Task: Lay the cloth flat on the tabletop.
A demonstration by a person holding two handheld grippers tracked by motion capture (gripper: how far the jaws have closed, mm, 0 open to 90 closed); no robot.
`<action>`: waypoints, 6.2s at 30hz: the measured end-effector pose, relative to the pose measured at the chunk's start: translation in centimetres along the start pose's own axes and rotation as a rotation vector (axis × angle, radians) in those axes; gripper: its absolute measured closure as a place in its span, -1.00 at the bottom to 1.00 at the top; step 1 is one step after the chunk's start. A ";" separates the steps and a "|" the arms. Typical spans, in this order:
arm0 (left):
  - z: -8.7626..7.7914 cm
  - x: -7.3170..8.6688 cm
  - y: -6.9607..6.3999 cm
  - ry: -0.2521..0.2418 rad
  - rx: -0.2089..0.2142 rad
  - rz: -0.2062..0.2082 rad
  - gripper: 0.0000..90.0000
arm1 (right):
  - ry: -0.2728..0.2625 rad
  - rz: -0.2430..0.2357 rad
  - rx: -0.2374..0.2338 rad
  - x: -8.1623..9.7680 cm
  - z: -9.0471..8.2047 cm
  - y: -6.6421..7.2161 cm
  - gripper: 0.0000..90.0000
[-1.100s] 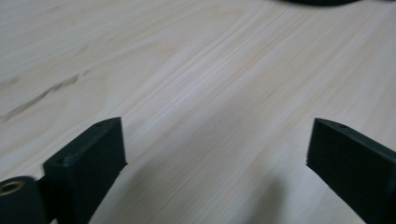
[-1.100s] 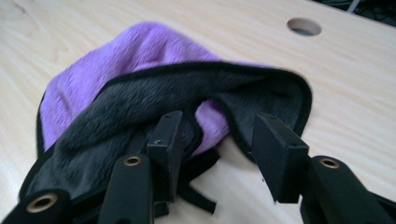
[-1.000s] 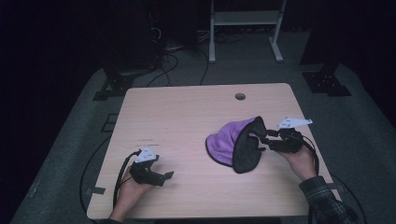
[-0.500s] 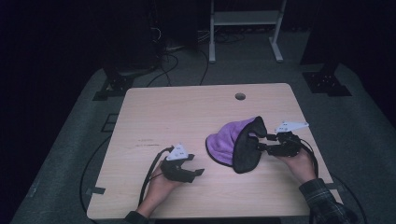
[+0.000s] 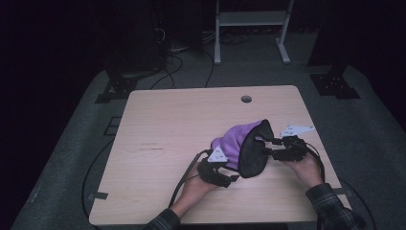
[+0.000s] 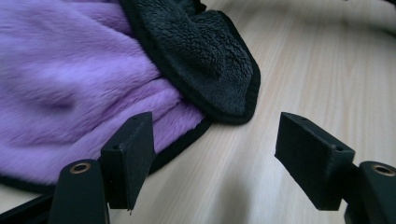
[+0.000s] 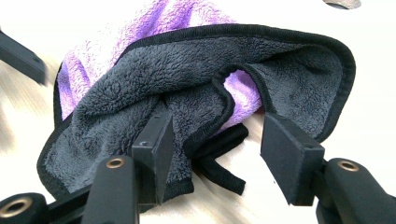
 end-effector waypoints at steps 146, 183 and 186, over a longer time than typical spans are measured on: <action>-17.0 5.8 11.2 -0.082 -0.246 -0.171 0.94 | -0.050 -0.078 -0.037 1.3 -4.5 1.2 0.90; -12.2 7.3 10.3 0.160 -0.292 -0.061 0.87 | -0.007 -0.087 -0.035 1.7 -3.0 0.9 0.89; -13.1 6.8 10.1 0.115 -0.274 -0.075 0.89 | -0.021 -0.085 -0.035 1.4 -3.3 0.9 0.90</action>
Point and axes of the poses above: each handheld gripper's, and its own axes: z roughly forward along the jaws, x roughly out of its underside, y roughly to its left, the point moved 5 cm from there along z, roughly forward along the jaws, and after that the axes turned 3 degrees about y, right-handed, at the moved point
